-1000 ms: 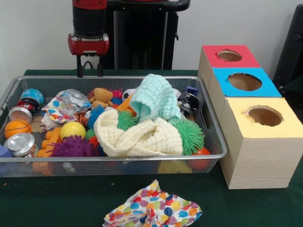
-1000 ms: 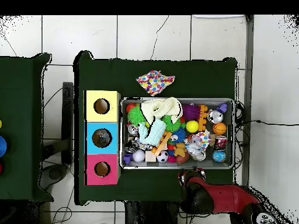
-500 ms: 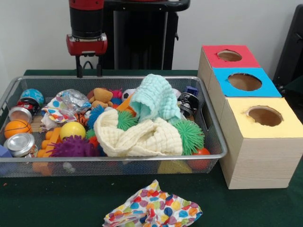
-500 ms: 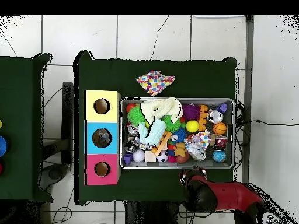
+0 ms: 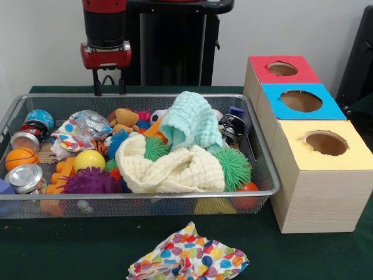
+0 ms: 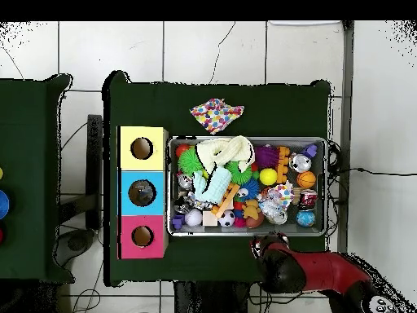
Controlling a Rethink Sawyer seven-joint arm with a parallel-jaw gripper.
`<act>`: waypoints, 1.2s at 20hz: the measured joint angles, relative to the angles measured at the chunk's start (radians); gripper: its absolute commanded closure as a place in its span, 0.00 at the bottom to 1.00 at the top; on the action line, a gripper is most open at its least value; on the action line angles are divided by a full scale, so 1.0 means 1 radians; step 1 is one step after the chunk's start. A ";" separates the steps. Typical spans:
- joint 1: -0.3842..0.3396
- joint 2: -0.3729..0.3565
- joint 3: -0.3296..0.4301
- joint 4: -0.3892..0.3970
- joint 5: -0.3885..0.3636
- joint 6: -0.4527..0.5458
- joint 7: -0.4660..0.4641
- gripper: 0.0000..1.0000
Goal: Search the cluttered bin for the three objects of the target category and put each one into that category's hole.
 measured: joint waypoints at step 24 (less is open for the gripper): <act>-0.017 -0.023 0.056 -0.024 -0.005 0.100 0.000 0.00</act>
